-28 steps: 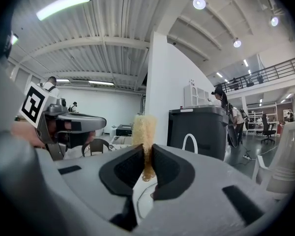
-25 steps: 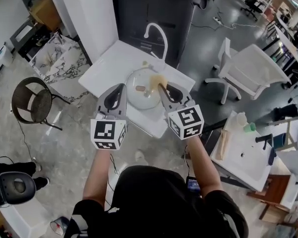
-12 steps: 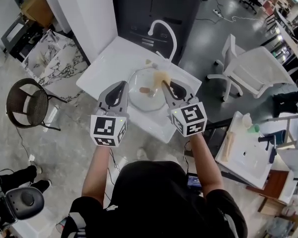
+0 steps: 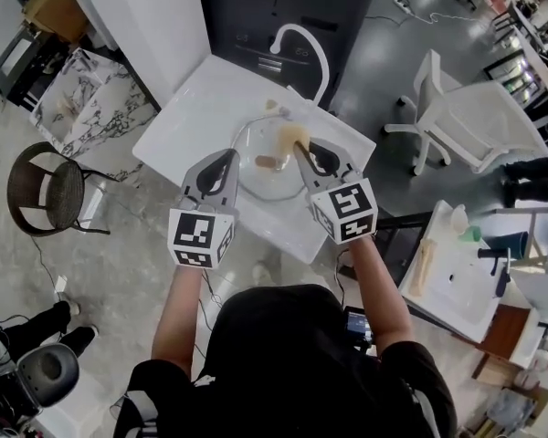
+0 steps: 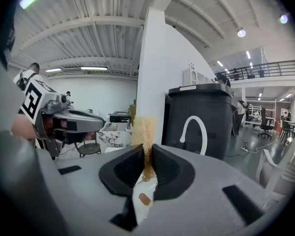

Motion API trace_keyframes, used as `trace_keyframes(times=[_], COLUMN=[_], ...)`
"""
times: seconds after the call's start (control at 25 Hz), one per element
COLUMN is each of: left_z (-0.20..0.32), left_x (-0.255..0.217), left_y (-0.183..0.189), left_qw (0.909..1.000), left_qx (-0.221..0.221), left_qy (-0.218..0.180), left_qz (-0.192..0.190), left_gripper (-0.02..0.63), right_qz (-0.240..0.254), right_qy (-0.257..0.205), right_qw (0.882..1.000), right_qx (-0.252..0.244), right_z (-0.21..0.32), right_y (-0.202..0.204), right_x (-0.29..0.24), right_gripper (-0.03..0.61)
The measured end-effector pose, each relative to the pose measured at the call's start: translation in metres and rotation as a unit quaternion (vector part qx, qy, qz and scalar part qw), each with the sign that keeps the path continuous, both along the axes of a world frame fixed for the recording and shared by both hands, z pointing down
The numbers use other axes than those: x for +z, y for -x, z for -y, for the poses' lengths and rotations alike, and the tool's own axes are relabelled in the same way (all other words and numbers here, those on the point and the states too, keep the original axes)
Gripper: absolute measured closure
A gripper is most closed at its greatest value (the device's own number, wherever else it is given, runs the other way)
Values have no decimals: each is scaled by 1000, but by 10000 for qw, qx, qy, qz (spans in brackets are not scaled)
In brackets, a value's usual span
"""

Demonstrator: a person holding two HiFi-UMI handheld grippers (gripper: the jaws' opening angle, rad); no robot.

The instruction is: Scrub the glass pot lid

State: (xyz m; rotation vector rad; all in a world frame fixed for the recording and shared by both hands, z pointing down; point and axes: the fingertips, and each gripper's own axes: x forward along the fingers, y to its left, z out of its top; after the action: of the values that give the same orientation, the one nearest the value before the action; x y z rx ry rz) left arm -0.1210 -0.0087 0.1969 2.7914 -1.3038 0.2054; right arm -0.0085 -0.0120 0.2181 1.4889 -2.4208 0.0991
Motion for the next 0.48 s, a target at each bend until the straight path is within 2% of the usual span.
trace_keyframes(times=[0.48], left_z=[43], left_x=[58], left_y=[-37], left_qw=[9982], left_qx=[8], left_qy=[591], left_qz=[74], left_gripper=[607], right_qz=[-61], right_qy=[632], right_qw=[9971], right_qx=[-411], right_z=[55], right_y=[-23], right_x=[57], right_gripper=[551])
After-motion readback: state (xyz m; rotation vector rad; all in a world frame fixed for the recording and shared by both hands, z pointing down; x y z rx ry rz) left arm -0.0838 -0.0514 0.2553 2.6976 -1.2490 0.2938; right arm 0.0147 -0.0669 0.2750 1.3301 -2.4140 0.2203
